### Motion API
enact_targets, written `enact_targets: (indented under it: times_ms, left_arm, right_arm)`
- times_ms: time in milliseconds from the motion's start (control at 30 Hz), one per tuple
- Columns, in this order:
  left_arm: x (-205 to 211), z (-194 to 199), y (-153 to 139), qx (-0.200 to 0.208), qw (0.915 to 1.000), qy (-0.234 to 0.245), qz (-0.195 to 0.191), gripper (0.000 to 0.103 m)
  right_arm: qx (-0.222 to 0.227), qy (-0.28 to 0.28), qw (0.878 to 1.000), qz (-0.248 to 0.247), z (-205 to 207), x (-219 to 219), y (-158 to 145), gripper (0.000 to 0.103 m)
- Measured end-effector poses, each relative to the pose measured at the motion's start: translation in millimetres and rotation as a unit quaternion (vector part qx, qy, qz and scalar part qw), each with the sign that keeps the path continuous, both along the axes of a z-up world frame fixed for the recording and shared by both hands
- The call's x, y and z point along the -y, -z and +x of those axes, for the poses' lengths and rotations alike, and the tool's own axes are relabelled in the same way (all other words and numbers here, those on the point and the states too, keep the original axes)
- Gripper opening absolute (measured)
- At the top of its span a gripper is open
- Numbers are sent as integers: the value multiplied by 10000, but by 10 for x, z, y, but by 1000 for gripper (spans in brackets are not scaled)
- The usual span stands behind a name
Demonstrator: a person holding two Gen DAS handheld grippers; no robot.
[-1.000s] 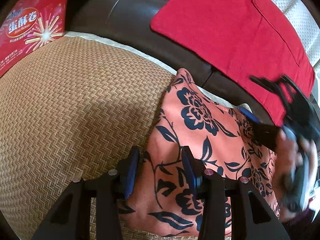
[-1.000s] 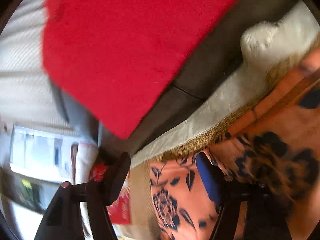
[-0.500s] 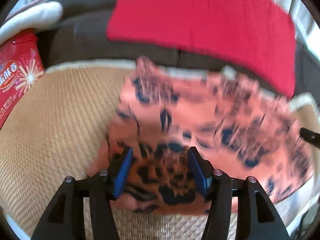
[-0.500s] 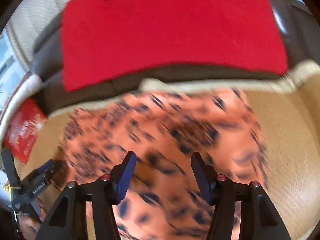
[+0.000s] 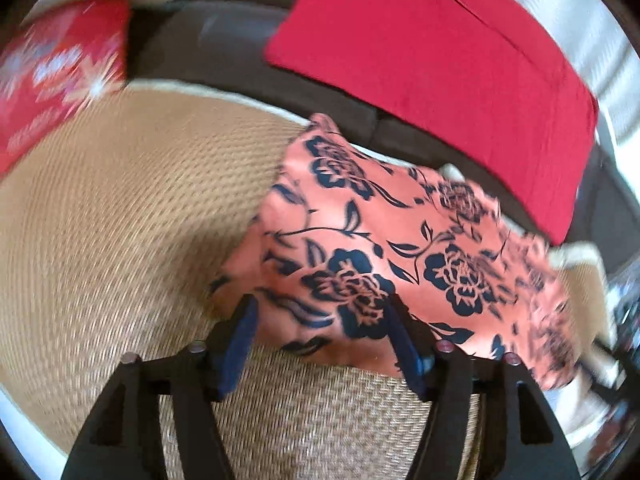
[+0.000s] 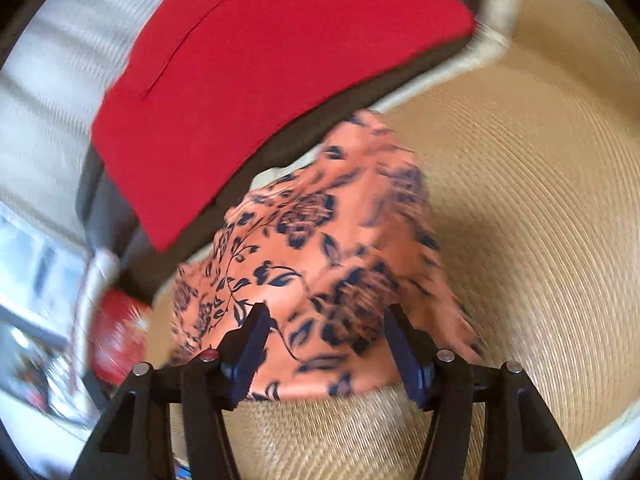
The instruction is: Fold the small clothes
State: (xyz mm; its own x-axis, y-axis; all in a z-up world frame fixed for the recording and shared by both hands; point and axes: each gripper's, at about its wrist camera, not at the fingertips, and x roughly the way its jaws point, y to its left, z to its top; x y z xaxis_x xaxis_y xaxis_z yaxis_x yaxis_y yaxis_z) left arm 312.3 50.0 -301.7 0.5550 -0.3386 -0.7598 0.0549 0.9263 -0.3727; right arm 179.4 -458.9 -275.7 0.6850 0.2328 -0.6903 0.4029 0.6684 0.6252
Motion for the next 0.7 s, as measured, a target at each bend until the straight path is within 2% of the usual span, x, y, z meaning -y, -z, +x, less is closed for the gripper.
enact_targets:
  times_ms: [67, 167, 267, 367, 500, 667, 700]
  left_arm:
    - [-84, -29, 45, -141, 9993, -174, -296, 67]
    - [-102, -103, 145, -401, 9973, -83, -603, 67]
    - [7, -128, 188, -632, 9950, -10, -767, 67]
    - [79, -126, 228, -737, 9912, 31, -1099, 67]
    - [171, -44, 282, -797, 9880, -61, -1322, 67]
    - [204, 54, 371, -769, 9834, -328, -1609, 66]
    - [185, 32, 362, -752, 9835, -348, -1607, 62]
  right_arm:
    - [83, 259, 9986, 462, -199, 129, 120, 65]
    - [115, 525, 9943, 918, -381, 229, 263, 65]
    - [-5, 597, 9922, 1091, -421, 240, 368, 65]
    - [-80, 614, 9902, 1251, -379, 227, 445, 66]
    - [-113, 607, 9915, 1145, -178, 127, 564, 65]
    - [113, 601, 9944, 865, 173, 38, 633, 65]
    - [132, 624, 9949, 779, 212, 32, 634, 65]
